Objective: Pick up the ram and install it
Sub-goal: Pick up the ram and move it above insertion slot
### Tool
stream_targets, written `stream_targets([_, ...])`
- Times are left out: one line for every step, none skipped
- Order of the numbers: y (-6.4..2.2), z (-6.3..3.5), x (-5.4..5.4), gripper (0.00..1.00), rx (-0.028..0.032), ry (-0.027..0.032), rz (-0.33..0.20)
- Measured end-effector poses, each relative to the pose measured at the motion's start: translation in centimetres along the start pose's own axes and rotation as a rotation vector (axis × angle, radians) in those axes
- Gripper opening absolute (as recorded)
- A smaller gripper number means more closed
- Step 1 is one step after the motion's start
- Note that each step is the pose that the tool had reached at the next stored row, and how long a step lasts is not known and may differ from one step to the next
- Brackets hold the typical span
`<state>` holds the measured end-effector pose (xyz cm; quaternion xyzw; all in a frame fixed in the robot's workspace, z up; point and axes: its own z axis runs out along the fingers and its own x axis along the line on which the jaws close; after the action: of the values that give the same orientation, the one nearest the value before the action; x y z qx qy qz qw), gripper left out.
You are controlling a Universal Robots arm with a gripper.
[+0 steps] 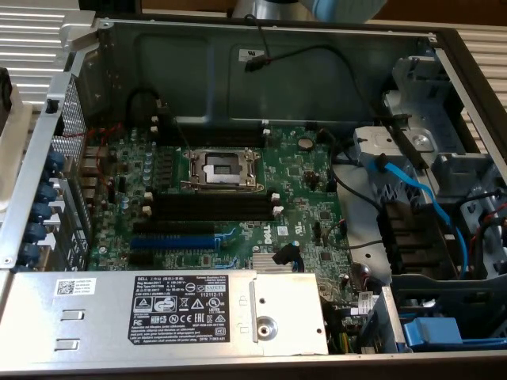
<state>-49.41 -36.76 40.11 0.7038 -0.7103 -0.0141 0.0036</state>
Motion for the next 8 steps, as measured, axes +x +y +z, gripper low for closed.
stream_targets([0.0,0.03,0.0,0.1,-0.0002,0.0031,-0.016])
stream_targets([0.0,0.05,0.0,0.1,-0.0004,0.0068,-0.031])
stream_targets([0.0,0.08,0.0,0.1,-0.0005,0.0107,-0.047])
stream_targets([0.0,0.11,0.0,0.1,0.0001,0.0147,-0.062])
stream_targets([0.0,0.14,0.0,0.1,0.0016,0.0186,-0.077])
stream_targets([0.0,0.14,0.0,0.1,0.0042,0.0225,-0.091])
stream_targets([0.0,0.14,0.0,0.1,0.0104,0.0255,-0.102])
stream_targets([-0.01,0.16,0.0,0.1,0.0196,0.0276,-0.112])
